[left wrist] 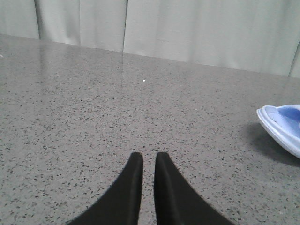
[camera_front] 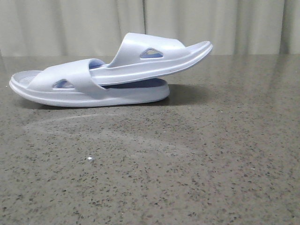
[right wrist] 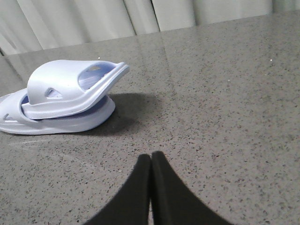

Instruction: Insert blue slippers together front up

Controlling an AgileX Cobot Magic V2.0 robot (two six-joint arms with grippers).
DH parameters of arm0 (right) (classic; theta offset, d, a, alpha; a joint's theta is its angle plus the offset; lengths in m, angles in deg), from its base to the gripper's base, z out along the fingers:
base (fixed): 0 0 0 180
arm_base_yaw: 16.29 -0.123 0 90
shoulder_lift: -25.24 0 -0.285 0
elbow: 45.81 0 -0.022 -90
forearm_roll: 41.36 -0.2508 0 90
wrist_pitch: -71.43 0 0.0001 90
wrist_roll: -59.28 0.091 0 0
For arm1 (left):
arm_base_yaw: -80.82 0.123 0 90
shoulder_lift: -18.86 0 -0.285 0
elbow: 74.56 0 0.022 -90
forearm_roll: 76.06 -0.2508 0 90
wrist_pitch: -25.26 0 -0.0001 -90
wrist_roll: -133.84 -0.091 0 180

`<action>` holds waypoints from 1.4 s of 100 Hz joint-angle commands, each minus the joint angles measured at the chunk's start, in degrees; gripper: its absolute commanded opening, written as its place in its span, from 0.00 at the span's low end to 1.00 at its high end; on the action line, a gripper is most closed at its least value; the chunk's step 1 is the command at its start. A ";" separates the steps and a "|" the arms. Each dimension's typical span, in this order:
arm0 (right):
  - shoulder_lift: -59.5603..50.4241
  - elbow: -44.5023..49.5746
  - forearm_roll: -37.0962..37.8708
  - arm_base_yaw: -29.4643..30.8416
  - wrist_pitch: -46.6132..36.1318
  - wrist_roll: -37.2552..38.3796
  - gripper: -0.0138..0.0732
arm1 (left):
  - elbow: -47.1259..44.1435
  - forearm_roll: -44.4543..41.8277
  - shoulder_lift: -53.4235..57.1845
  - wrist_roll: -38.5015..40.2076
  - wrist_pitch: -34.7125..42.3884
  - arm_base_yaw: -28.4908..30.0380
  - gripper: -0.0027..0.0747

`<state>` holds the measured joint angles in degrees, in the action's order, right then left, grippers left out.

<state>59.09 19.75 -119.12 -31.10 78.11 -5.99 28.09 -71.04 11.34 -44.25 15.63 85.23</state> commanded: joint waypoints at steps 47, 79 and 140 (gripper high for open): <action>-2.22 -0.92 8.36 -0.01 -3.94 -0.65 0.07 | -0.54 0.00 1.62 0.53 4.26 0.11 0.05; -15.59 12.13 60.54 7.48 -12.16 47.37 0.07 | -0.54 0.00 1.62 0.53 4.26 0.11 0.05; -27.80 13.49 69.45 15.12 -0.53 55.70 0.07 | -0.54 0.00 1.62 0.53 4.37 0.11 0.05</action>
<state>32.53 31.98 -50.33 -16.26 81.54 49.48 28.09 -71.14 11.34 -44.16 15.63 85.23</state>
